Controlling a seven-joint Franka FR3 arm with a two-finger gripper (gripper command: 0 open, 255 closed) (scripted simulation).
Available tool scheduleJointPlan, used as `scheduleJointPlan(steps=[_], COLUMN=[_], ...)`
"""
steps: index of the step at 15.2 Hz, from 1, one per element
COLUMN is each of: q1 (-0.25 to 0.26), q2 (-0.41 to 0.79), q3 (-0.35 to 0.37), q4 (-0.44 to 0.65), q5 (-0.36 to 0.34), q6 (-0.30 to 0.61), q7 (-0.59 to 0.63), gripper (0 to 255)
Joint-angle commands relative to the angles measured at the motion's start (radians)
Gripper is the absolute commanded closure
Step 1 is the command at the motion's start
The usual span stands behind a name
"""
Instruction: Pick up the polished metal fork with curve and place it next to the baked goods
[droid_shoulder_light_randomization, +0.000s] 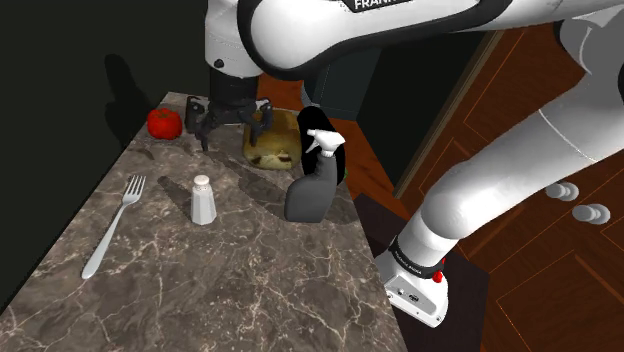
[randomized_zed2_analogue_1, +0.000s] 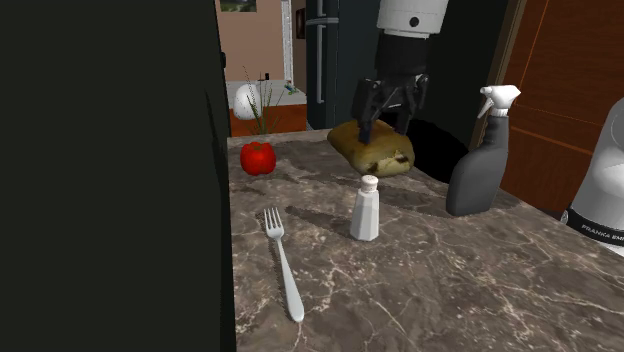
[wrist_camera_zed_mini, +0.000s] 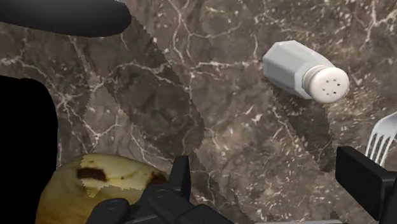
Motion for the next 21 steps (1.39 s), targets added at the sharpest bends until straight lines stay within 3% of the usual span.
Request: scheduleJointPlan(steps=[1, 6, 12, 16, 21], q1=[-0.025, -0.036, 0.121, 0.243, 0.251], q2=[0.095, 0.370, 0.692, 0.874, 0.902], q3=[0.062, 0.158, 0.095, 0.024, 0.008], q4=[0.047, 0.201, 0.450, 0.653, 0.640], q5=[-0.052, -0.269, -0.502, -0.581, -0.600], q6=[0.032, 0.054, 0.004, -0.048, -0.010], q7=[0.115, 0.417, 0.706, 0.819, 0.832], gripper=[0, 0, 0, 0, 0])
